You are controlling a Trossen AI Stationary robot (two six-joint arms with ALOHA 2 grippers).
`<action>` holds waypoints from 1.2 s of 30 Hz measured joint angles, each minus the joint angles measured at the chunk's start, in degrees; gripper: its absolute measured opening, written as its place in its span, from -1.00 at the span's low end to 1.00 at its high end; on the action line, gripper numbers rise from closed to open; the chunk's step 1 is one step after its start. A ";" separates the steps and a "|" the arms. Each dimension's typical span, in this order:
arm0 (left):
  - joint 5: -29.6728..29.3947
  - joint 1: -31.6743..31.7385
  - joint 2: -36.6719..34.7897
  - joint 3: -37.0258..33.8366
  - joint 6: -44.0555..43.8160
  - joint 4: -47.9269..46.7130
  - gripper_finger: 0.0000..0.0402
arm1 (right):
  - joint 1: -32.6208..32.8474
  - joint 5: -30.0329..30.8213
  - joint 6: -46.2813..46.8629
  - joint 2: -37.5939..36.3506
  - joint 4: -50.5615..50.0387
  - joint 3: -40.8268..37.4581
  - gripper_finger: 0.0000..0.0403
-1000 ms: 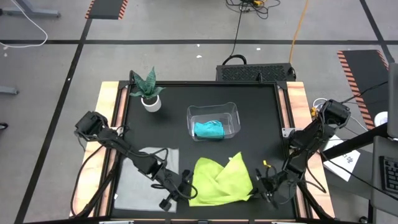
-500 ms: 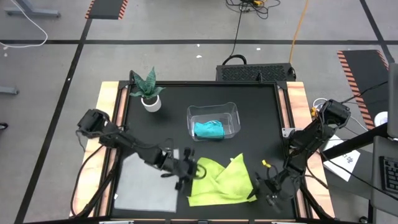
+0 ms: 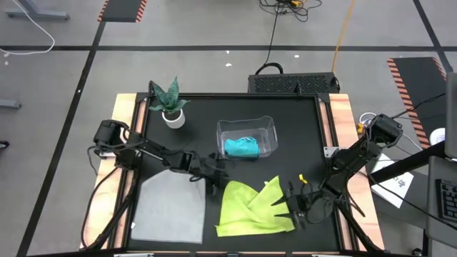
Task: Fold microfiber towels
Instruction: Fold the green towel
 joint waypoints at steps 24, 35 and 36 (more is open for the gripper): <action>1.78 0.01 9.78 -0.74 0.29 16.91 -0.48 | -0.27 -0.25 0.88 -0.04 -0.86 0.09 -0.14; -8.65 -2.61 6.49 -0.66 11.01 12.89 -0.95 | -0.27 -0.26 0.72 -0.02 -0.47 0.04 -0.14; -10.80 -2.87 6.10 -0.61 11.03 11.98 -0.96 | -0.27 -0.28 0.74 -0.03 -0.44 0.04 -0.14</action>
